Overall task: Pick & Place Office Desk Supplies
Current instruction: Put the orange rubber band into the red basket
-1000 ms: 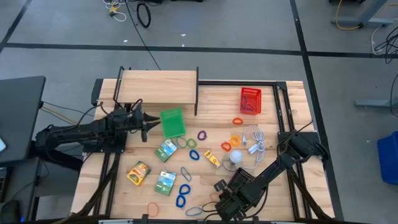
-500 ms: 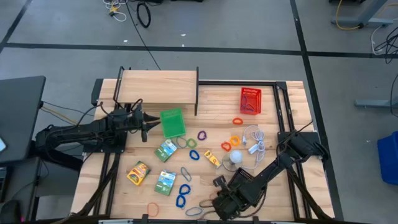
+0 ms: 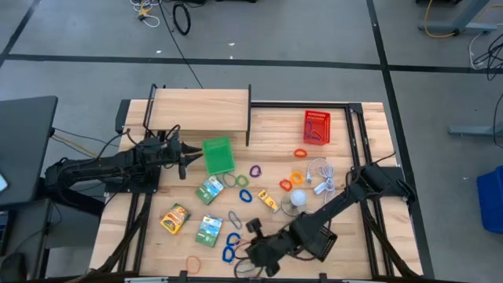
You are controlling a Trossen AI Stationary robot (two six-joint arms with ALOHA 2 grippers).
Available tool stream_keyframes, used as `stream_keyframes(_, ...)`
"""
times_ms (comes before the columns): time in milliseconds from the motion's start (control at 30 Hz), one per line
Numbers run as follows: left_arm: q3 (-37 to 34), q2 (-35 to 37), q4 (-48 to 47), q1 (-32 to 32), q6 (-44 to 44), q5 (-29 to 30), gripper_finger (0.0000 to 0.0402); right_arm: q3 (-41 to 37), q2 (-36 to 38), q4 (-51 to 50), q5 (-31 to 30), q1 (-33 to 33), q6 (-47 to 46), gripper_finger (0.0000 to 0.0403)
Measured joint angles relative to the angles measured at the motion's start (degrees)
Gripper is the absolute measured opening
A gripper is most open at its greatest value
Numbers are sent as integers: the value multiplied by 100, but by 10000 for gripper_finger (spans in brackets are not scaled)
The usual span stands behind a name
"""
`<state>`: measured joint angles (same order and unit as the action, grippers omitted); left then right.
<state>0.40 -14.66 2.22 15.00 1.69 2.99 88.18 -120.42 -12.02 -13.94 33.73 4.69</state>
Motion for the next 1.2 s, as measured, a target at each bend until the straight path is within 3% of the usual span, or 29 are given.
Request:
stream_keyframes(333, -1, 0, -3, 0, -20, 0, 104, 0, 5, 1449, 1882, -898, 1062, 0)
stream_keyframes(600, 2, -2, -33, 0, -22, -3, 104, -4, 417, 1151, 2173, -1692, 1542, 0)
stream_keyframes(700, 2, -4, -46, 0, -71, -5, 104, -12, 659, 1063, 2130, -1968, 1617, 0)
stream_keyframes(833, 2, -2, -52, 0, -113, -5, 104, -42, 1000, 583, 1580, -2296, 1590, 0)
stream_keyframes(1200, 2, 0, -59, 0, -132, -5, 104, -50, 1801, -2317, -126, -2773, 816, 0)
